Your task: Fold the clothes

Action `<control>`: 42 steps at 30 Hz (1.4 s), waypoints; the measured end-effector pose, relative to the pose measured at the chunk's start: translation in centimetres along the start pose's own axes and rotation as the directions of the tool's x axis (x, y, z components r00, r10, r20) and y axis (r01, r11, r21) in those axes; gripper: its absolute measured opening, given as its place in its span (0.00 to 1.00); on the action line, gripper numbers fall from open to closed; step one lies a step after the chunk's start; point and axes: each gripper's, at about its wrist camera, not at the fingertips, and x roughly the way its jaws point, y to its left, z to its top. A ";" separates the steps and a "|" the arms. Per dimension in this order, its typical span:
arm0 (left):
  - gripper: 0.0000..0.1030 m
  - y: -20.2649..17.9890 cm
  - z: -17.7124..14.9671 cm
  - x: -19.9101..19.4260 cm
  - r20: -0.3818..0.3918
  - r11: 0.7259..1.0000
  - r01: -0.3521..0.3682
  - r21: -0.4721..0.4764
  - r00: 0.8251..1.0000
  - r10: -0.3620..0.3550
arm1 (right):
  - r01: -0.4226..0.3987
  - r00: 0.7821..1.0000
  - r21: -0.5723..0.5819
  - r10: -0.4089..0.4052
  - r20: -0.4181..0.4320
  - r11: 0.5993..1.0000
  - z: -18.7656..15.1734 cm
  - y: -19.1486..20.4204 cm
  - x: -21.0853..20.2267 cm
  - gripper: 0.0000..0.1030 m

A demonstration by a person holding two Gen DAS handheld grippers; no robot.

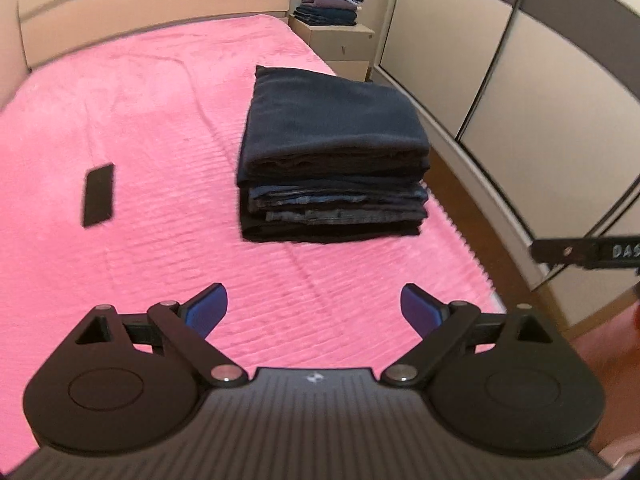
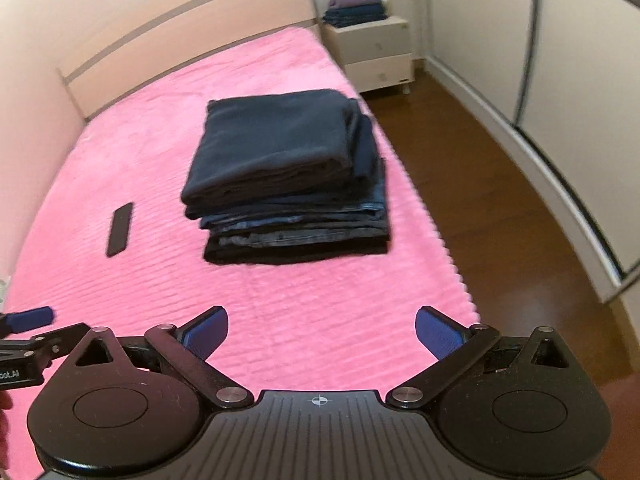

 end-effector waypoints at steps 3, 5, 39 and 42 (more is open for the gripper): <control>0.89 0.4 -0.4 -1.4 -0.005 1.000 -0.002 0.024 1.000 0.002 | 0.003 1.000 -0.016 -0.003 0.020 1.000 -0.4 1.6 -1.3 0.99; 0.89 0.7 -0.8 -2.2 0.002 1.000 0.005 0.028 1.000 -0.005 | 0.019 0.999 -0.031 -0.018 0.042 0.999 -0.8 2.8 -2.1 0.99; 0.91 -1.1 -0.4 -3.1 0.025 1.000 -0.010 -0.025 1.000 0.010 | 0.082 0.993 -0.110 -0.071 0.099 0.991 -1.4 5.5 -3.9 0.99; 0.91 -1.5 -0.4 -2.9 0.019 1.000 -0.015 -0.017 1.000 0.016 | 0.080 0.993 -0.111 -0.070 0.093 0.991 -1.4 5.3 -3.8 0.99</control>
